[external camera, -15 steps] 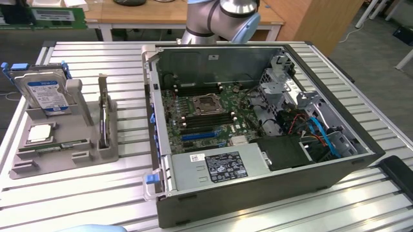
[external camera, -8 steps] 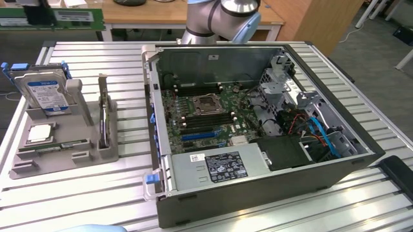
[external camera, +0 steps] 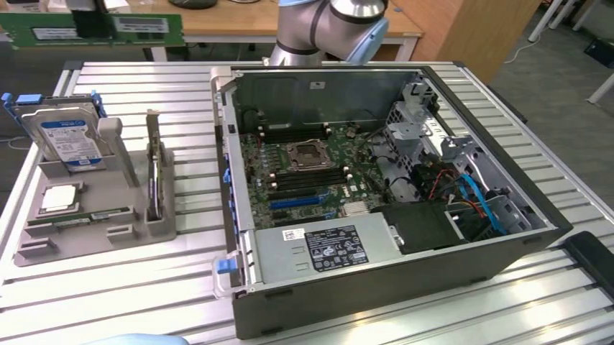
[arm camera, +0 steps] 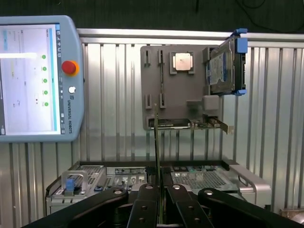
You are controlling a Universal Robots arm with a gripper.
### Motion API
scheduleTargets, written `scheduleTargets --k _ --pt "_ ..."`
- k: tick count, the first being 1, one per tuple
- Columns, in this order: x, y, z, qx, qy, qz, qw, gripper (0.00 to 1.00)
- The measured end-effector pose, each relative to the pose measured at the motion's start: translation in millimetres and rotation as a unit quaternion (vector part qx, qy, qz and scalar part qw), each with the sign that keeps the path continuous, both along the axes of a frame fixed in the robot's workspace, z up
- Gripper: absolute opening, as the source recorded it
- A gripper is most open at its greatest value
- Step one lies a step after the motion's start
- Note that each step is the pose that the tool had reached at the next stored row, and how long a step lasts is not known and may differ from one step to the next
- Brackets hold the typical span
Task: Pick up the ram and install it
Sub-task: 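Pick up the ram and move it above insertion slot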
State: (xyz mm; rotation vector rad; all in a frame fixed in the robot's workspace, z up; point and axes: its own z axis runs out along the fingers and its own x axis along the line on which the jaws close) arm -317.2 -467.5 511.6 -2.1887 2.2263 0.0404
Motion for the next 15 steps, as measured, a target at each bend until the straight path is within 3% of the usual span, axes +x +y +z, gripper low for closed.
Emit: scheduleTargets --k 15 --pt "42.8 0.0 -0.3 0.0 0.0 0.0 1.0 0.13"
